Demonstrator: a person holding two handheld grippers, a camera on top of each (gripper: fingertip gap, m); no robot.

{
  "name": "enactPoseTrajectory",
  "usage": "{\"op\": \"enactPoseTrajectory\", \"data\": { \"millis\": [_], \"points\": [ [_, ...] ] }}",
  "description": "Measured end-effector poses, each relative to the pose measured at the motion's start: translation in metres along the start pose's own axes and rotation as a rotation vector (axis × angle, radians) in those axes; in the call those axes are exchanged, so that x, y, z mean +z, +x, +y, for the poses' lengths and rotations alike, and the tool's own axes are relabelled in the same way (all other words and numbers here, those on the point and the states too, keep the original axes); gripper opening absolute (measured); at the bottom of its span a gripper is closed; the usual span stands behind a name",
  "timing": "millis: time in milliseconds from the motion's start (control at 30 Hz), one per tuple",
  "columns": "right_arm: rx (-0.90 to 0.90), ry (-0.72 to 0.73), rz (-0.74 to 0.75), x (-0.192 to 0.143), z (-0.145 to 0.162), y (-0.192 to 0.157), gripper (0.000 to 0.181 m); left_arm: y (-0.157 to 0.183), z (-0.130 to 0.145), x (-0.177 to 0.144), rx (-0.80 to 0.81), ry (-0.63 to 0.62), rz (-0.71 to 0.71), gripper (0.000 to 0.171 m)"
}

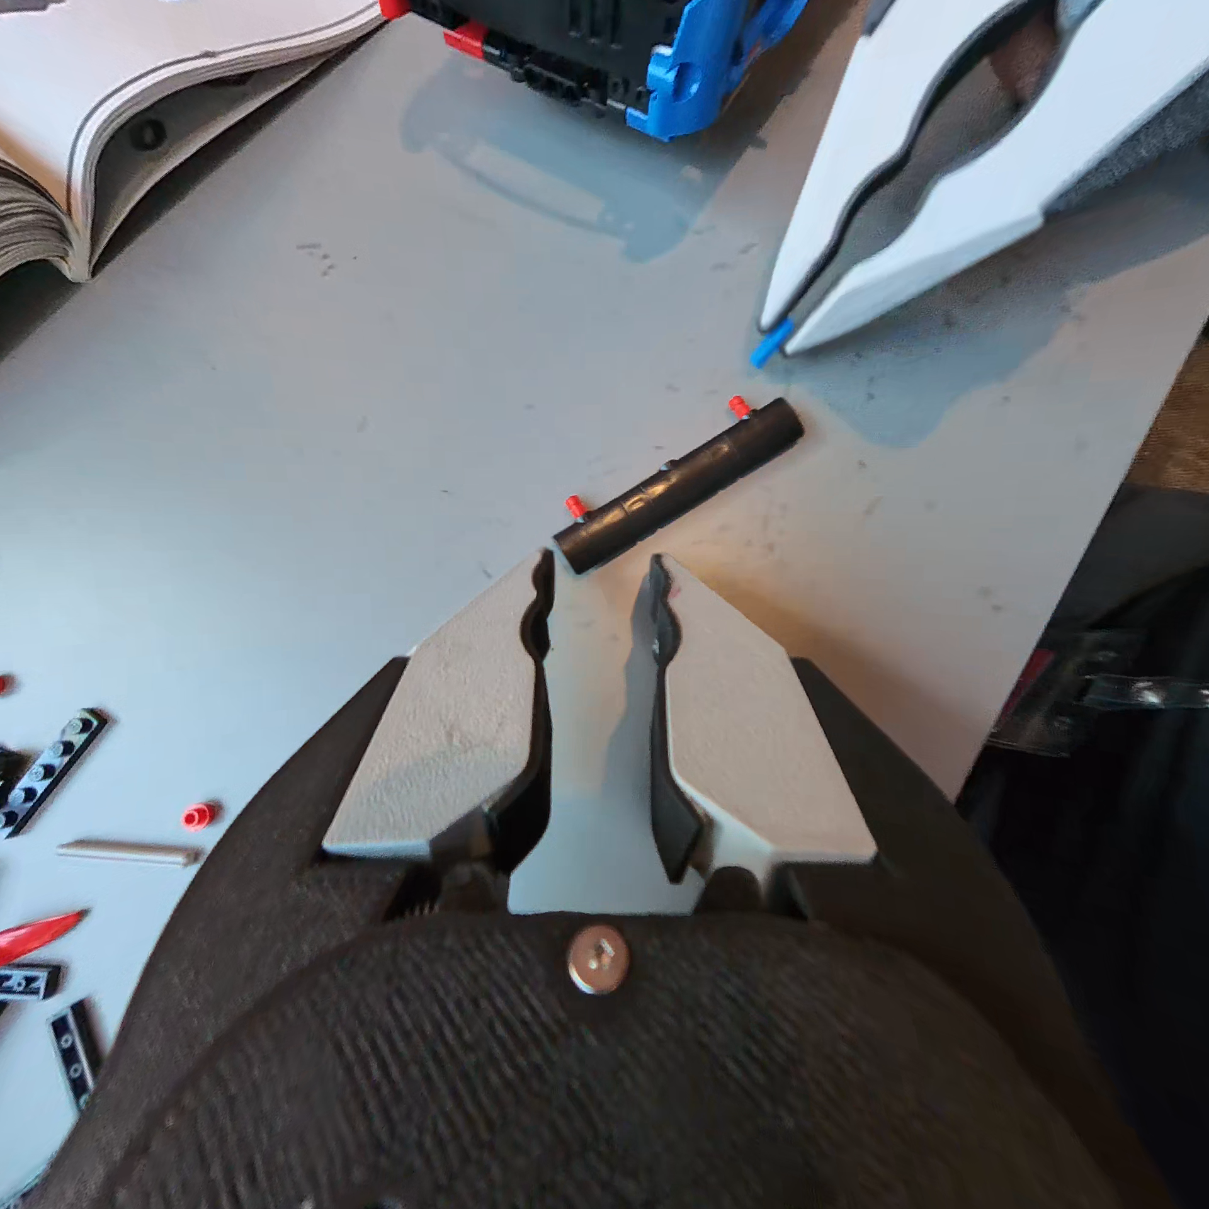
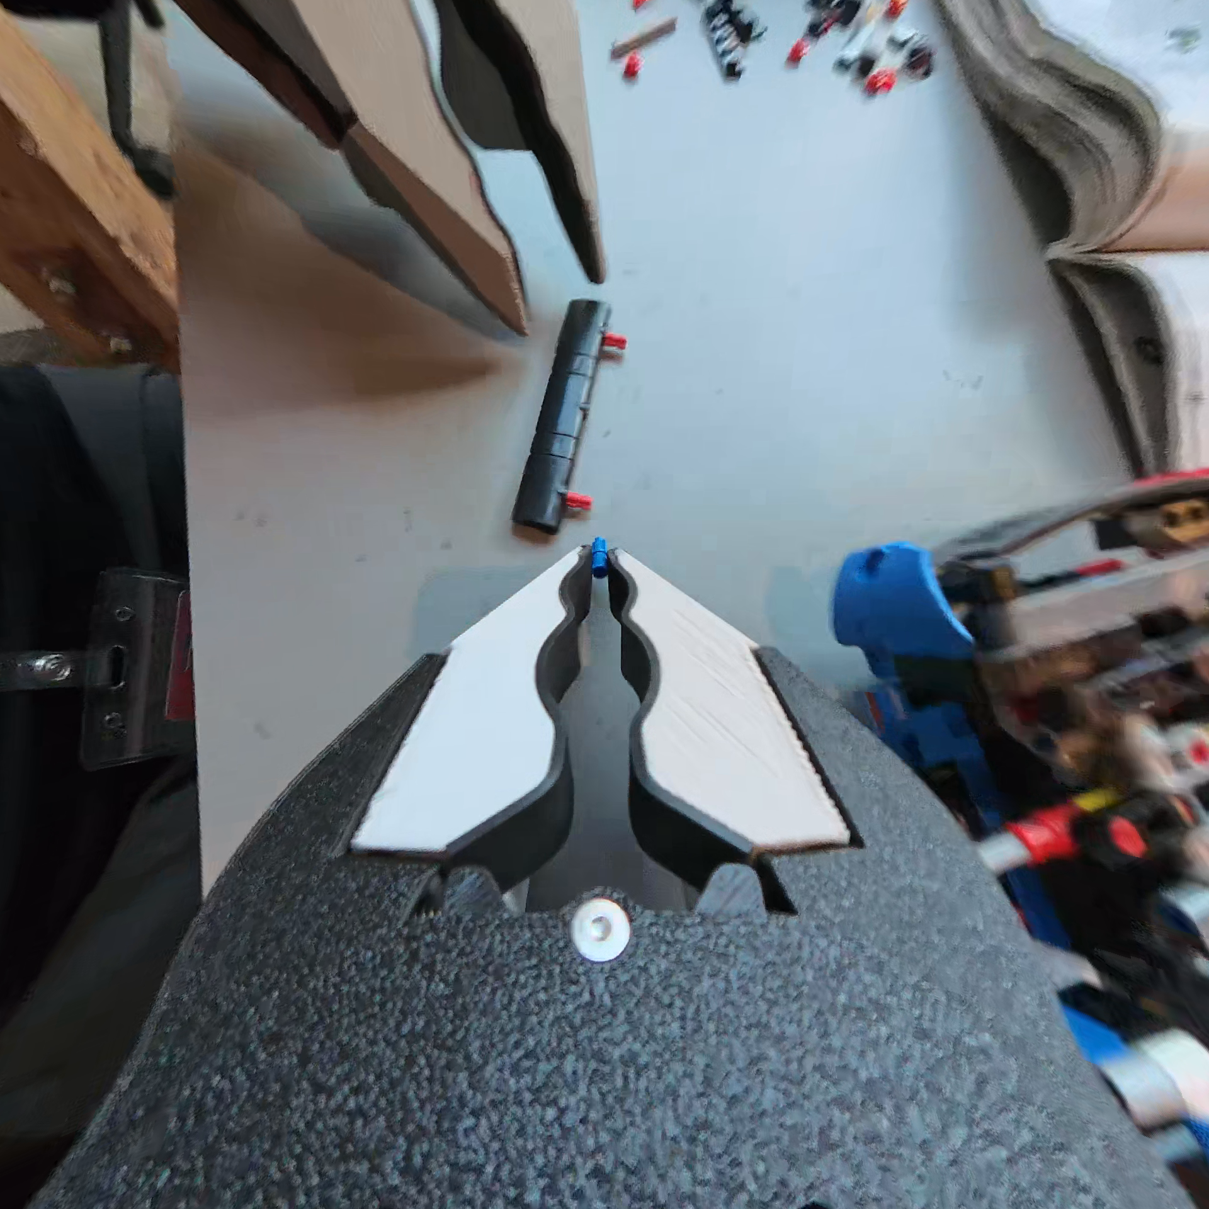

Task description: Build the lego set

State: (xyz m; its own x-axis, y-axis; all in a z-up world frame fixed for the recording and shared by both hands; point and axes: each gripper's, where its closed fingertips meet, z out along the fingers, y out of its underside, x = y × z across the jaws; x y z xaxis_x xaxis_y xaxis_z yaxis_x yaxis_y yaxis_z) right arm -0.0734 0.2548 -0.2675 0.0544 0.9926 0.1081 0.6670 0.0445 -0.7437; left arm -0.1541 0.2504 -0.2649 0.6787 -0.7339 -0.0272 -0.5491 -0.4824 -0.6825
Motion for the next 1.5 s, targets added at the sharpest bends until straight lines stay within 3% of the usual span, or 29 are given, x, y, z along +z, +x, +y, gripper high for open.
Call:
{"op": "enactPoseTrajectory", "data": {
  "millis": [233, 333, 400, 533, 700, 833, 1033, 1100, 1167, 1233, 1300, 1500],
  "points": [
    [-0.052, 0.053, -0.132, 0.003, -0.017, -0.045, 0.005, -0.015, -0.006, 0.014, 0.077, 0.026, -0.084, 0.019],
    [-0.018, 0.104, -0.1, -0.009, -0.017, -0.039, 0.005, -0.018, -0.005, 0.01, 0.068, 0.036, -0.089, 0.02],
    [0.038, 0.195, -0.11, -0.021, -0.024, -0.033, 0.005, -0.001, -0.011, 0.002, 0.054, 0.081, 0.003, 0.02],
    [0.137, 0.379, -0.216, -0.042, -0.045, -0.031, 0.004, 0.067, -0.038, -0.015, 0.105, 0.192, 0.275, 0.024],
    [0.206, 0.422, -0.328, -0.048, -0.051, -0.038, 0.004, 0.087, -0.056, -0.018, 0.412, 0.266, 0.13, 0.01],
    [0.179, 0.396, -0.309, -0.045, -0.048, -0.039, 0.004, 0.087, -0.057, -0.013, 0.506, 0.242, 0.062, 0.011],
    [-0.026, 0.33, -0.222, -0.039, -0.038, -0.047, 0.005, 0.087, -0.059, -0.017, 0.465, 0.261, 0.109, 0.007],
    [-0.047, 0.293, -0.195, -0.035, -0.033, -0.044, 0.005, 0.059, -0.045, -0.01, 0.446, 0.157, 0.009, 0.012],
    [-0.04, 0.23, -0.142, -0.03, -0.022, -0.033, 0.005, 0.02, -0.021, -0.002, 0.308, -0.008, -0.068, 0.028],
    [-0.012, 0.178, -0.114, -0.025, -0.014, -0.024, 0.005, 0.026, -0.013, -0.001, 0.116, -0.036, 0.107, 0.042],
    [0.015, 0.151, -0.103, -0.02, -0.013, -0.017, 0.005, 0.034, -0.019, -0.001, 0.01, -0.002, 0.216, 0.041],
    [-0.022, 0.016, -0.098, 0.014, -0.016, -0.017, 0.005, 0.024, -0.004, 0.015, 0.068, -0.13, 0.135, 0.043]
  ]
}}
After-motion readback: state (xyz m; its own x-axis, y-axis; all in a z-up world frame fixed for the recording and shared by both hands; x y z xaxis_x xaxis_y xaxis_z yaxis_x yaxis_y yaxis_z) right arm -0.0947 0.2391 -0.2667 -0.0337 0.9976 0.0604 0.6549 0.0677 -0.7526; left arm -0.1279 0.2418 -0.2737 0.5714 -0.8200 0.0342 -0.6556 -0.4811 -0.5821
